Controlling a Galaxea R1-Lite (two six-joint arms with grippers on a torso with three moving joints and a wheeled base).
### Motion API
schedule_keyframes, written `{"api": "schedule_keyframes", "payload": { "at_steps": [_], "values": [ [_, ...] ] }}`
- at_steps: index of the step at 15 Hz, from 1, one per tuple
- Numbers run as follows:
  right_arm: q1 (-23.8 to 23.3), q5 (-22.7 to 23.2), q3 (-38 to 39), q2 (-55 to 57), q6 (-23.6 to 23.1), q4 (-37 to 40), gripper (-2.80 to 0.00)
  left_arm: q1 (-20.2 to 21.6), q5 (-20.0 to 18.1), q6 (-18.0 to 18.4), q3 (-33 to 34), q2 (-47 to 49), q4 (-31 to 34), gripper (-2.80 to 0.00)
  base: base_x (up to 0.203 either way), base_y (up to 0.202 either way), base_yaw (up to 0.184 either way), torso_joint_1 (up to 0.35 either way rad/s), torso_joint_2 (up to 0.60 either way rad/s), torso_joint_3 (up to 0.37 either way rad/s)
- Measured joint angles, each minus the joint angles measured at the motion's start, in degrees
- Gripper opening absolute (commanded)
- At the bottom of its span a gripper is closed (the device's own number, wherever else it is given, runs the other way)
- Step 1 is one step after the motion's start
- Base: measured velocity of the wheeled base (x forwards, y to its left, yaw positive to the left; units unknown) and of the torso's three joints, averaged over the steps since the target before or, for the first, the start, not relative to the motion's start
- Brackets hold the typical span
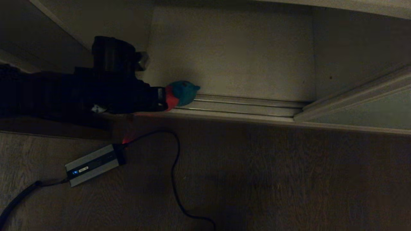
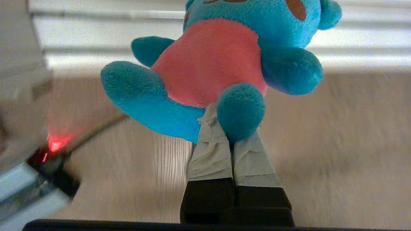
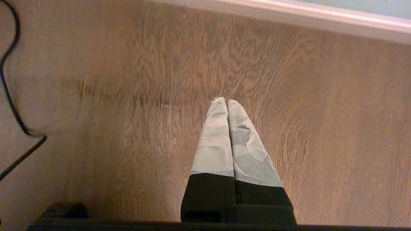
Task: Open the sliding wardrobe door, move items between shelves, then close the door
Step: Place the blue doll on the lower shelf
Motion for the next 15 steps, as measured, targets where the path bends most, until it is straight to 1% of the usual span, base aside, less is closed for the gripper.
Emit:
{"api": "schedule_keyframes", "payload": {
  "at_steps": [1, 3, 4, 7, 9, 11, 13, 15],
  "values": [
    [0.0, 0.0, 0.0, 0.0, 0.0, 0.0, -2.80, 0.0, 0.5, -0.6, -1.8, 1.6, -1.4, -2.80, 0.000, 0.000, 0.000, 0.008, 0.00, -0.076],
    [0.0, 0.0, 0.0, 0.0, 0.0, 0.0, -2.80, -0.2, 0.8, -2.5, -5.4, 4.1, -6.4, -2.80, 0.000, 0.000, 0.000, 0.001, 0.00, -0.020],
    [0.0, 0.0, 0.0, 0.0, 0.0, 0.0, -2.80, -0.3, 0.9, -2.8, -7.3, 5.2, -8.0, -2.80, 0.000, 0.000, 0.000, 0.000, 0.00, 0.000],
    [0.0, 0.0, 0.0, 0.0, 0.0, 0.0, -2.80, -0.4, 1.0, -2.9, -13.8, 8.6, -11.5, -2.80, 0.000, 0.000, 0.000, 0.000, 0.00, 0.000],
    [0.0, 0.0, 0.0, 0.0, 0.0, 0.0, -2.80, -0.4, 1.3, -2.9, -16.1, 11.7, -13.7, -2.80, 0.000, 0.000, 0.000, 0.000, 0.00, 0.000],
    [0.0, 0.0, 0.0, 0.0, 0.0, 0.0, -2.80, -0.3, 1.9, -2.8, -17.3, 15.6, -18.7, -2.80, 0.000, 0.000, 0.000, 0.000, 0.00, 0.000],
    [0.0, 0.0, 0.0, 0.0, 0.0, 0.0, -2.80, -0.2, 4.4, -2.5, -19.1, 20.6, -24.6, -2.80, 0.000, 0.000, 0.000, 0.000, 0.00, 0.000],
    [0.0, 0.0, 0.0, 0.0, 0.0, 0.0, -2.80, -0.1, 8.2, -2.2, -23.2, 25.6, -29.6, -2.80, 0.000, 0.000, 0.000, 0.000, 0.00, 0.000]
  ]
}}
